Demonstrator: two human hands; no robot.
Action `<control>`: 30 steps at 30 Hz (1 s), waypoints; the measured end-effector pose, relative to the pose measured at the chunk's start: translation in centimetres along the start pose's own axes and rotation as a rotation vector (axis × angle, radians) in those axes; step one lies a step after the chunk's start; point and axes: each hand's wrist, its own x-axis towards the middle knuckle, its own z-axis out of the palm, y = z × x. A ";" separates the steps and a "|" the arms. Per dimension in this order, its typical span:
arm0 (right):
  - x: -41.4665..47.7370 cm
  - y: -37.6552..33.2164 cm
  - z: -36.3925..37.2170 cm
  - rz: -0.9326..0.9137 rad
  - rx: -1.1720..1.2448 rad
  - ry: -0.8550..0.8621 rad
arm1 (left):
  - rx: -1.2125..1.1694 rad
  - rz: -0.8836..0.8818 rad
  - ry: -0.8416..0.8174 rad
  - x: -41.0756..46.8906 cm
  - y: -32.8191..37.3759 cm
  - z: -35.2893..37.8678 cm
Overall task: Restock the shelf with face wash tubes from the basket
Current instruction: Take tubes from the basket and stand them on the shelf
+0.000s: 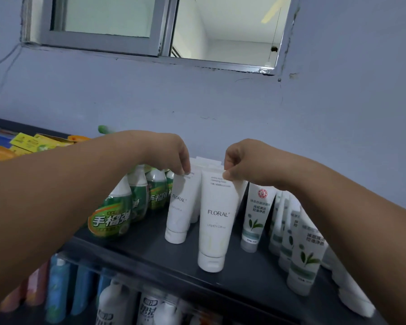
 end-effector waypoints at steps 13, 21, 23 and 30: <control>-0.7 2.8 1.7 0.142 0.289 0.053 | -0.009 0.021 0.173 0.6 0.1 1.9; -1.1 3.5 3.1 0.195 0.555 0.025 | -0.275 -0.039 0.091 -0.1 -0.8 1.2; -1.0 3.2 3.3 0.184 0.570 0.015 | -0.281 -0.031 0.067 -0.4 -0.9 0.8; -1.3 2.4 3.5 0.181 0.616 0.000 | -0.372 -0.024 -0.035 -1.8 -0.8 0.1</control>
